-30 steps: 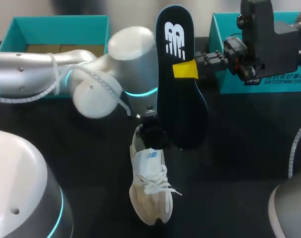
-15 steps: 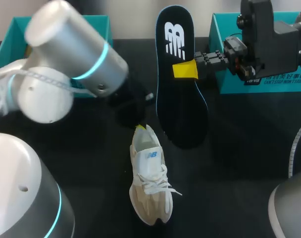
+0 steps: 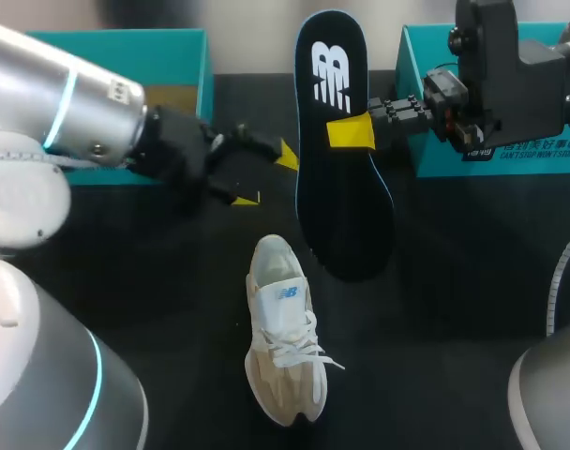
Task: Take the shoe out of the shoebox, open the shoe tongue, remove and reinsert the insole, then place the shoe into the shoebox
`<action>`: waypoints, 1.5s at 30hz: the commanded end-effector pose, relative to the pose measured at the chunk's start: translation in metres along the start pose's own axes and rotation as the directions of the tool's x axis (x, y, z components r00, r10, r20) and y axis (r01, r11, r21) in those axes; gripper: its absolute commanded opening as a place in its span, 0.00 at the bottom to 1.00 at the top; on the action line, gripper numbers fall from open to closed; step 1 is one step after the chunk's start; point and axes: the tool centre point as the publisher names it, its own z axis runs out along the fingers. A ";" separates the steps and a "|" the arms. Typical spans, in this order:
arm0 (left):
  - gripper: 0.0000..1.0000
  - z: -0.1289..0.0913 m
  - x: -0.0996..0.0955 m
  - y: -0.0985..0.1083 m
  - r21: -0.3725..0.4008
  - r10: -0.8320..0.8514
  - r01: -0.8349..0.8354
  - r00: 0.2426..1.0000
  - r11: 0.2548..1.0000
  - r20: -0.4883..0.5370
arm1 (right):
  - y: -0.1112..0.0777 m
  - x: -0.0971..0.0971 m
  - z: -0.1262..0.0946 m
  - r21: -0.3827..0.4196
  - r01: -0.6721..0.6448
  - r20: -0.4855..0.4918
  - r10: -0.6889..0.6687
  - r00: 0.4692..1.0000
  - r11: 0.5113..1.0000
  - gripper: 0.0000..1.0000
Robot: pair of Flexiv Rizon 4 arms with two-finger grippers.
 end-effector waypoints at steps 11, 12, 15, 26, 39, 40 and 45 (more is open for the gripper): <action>1.00 -0.022 -0.018 0.026 -0.065 0.049 -0.023 0.899 0.998 0.435 | 0.003 -0.002 0.005 0.005 -0.001 -0.001 0.001 1.000 1.000 0.00; 1.00 -0.025 -0.022 0.029 -0.065 0.044 -0.016 0.895 0.998 0.443 | 0.003 -0.002 0.005 0.005 -0.001 -0.001 0.001 1.000 1.000 0.00; 1.00 -0.031 -0.032 0.030 -0.085 0.062 -0.026 0.886 0.996 0.459 | 0.003 -0.002 0.005 0.005 -0.001 -0.001 0.001 1.000 1.000 0.00; 1.00 -0.052 -0.057 0.029 -0.118 0.067 -0.011 0.871 0.993 0.486 | 0.003 -0.002 0.005 0.005 -0.001 -0.001 0.001 1.000 1.000 0.00; 1.00 -0.068 -0.059 0.031 -0.140 0.062 0.009 0.865 0.990 0.497 | 0.006 -0.095 0.004 -0.024 -0.303 -0.219 0.290 0.932 0.953 0.00; 1.00 -0.069 -0.058 0.031 -0.152 0.065 0.017 0.854 0.988 0.517 | 0.008 -0.101 0.003 -0.027 -0.327 -0.228 0.313 0.922 0.944 0.00; 1.00 -0.069 -0.058 0.031 -0.167 0.069 0.023 0.850 0.986 0.523 | 0.008 -0.113 0.002 -0.025 -0.410 -0.249 0.392 0.886 0.912 0.00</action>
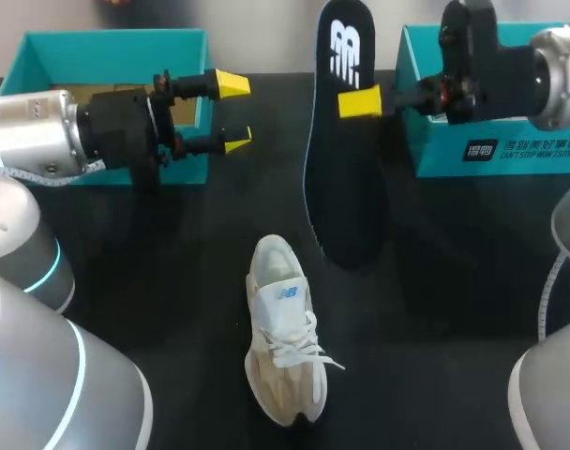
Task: Take the shoe out of the shoebox, open the shoe tongue, remove and reinsert the insole, then place the shoe into the shoebox
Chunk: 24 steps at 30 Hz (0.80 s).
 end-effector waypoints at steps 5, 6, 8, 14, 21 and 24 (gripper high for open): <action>1.00 -0.001 0.003 -0.006 -0.012 0.002 -0.002 1.000 1.000 0.007 | 0.021 -0.027 0.012 0.043 -0.006 -0.060 0.009 0.998 0.999 0.00; 1.00 -0.001 0.003 -0.006 -0.012 0.002 -0.002 1.000 1.000 0.007 | 0.021 -0.027 0.012 0.043 -0.006 -0.060 0.009 0.998 0.999 0.00; 1.00 -0.001 0.003 -0.006 -0.012 0.002 -0.002 1.000 1.000 0.007 | 0.021 -0.027 0.012 0.043 -0.006 -0.060 0.009 0.998 0.999 0.00; 1.00 -0.001 0.003 -0.006 -0.012 0.002 -0.002 1.000 1.000 0.007 | 0.022 -0.040 0.009 0.038 -0.058 -0.048 0.060 0.997 0.998 0.00; 1.00 0.000 0.006 -0.007 0.004 0.009 -0.009 1.000 1.000 0.002 | 0.025 -0.069 -0.003 0.006 -0.278 -0.081 0.278 0.957 0.960 0.00; 1.00 0.000 0.013 -0.010 0.040 -0.017 0.018 1.000 0.999 -0.014 | 0.031 -0.078 -0.009 0.014 -0.325 -0.050 0.326 0.944 0.946 0.00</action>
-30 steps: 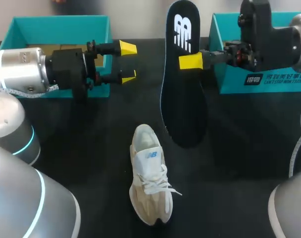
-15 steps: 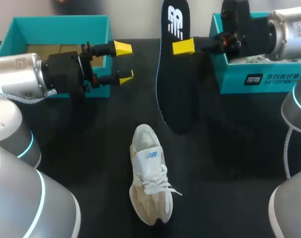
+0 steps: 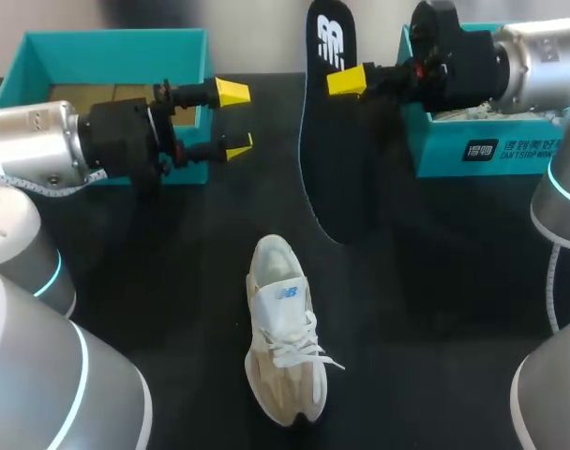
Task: Take the shoe out of the shoebox, open the shoe tongue, remove and reinsert the insole, then place the shoe into the shoebox
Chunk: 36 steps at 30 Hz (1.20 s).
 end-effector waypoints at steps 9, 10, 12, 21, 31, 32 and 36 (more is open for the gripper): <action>1.00 -0.004 0.025 0.001 0.054 -0.059 0.062 0.997 0.997 -0.042 | 0.014 -0.021 -0.009 -0.008 -0.113 0.018 0.113 0.993 0.994 0.00; 1.00 -0.004 0.026 0.002 0.051 -0.063 0.065 0.997 0.997 -0.042 | 0.014 -0.021 -0.009 -0.008 -0.113 0.018 0.113 0.993 0.994 0.00; 1.00 -0.005 0.027 0.002 0.052 -0.075 0.077 0.997 0.996 -0.034 | 0.014 -0.021 -0.009 -0.008 -0.113 0.018 0.113 0.993 0.994 0.00; 1.00 0.003 0.040 -0.001 0.083 -0.116 0.119 0.992 0.989 -0.046 | 0.036 -0.061 0.001 -0.016 -0.262 0.013 0.263 0.965 0.965 0.00; 1.00 0.005 0.040 -0.001 0.084 -0.089 0.095 0.993 0.992 -0.074 | 0.042 -0.072 0.003 -0.028 -0.329 0.004 0.329 0.944 0.944 0.00; 1.00 0.005 0.040 -0.001 0.084 -0.089 0.095 0.993 0.992 -0.074 | 0.042 -0.072 0.003 -0.028 -0.329 0.004 0.329 0.944 0.944 0.00; 1.00 0.005 0.040 -0.001 0.084 -0.089 0.095 0.993 0.992 -0.074 | 0.042 -0.072 0.003 -0.028 -0.329 0.004 0.329 0.944 0.944 0.00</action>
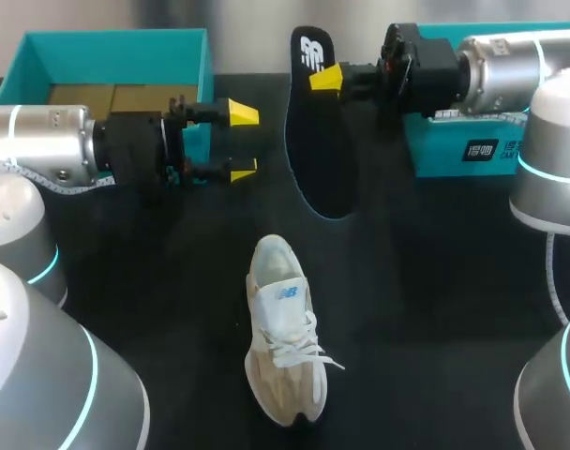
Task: Take the shoe out of the shoebox, open the shoe tongue, remove and reinsert the insole, then place the shoe into the shoebox
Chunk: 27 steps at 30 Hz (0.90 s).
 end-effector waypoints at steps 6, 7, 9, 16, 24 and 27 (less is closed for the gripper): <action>1.00 0.005 0.000 -0.002 0.026 -0.008 0.007 0.999 1.000 0.037 | 0.013 -0.027 0.002 -0.022 -0.126 0.030 0.126 0.992 0.992 0.00; 1.00 0.006 0.000 -0.002 0.023 -0.005 0.004 0.999 1.000 0.039 | 0.014 -0.030 0.003 -0.022 -0.137 0.029 0.138 0.990 0.990 0.00; 1.00 0.007 0.001 -0.001 0.022 -0.011 0.010 0.999 1.000 0.052 | 0.018 -0.034 0.006 -0.029 -0.152 0.035 0.153 0.988 0.988 0.00; 1.00 0.017 0.011 0.004 -0.004 -0.010 0.010 0.999 1.000 0.040 | 0.024 -0.041 0.009 -0.062 -0.200 0.081 0.205 0.975 0.978 0.00; 1.00 0.025 0.011 0.003 -0.012 0.002 -0.002 0.999 1.000 0.043 | 0.030 -0.055 0.021 -0.049 -0.235 0.105 0.239 0.965 0.971 0.00; 1.00 0.029 0.012 0.003 -0.013 0.005 -0.004 0.999 1.000 0.046 | 0.031 -0.058 0.023 -0.066 -0.231 0.105 0.237 0.966 0.971 0.00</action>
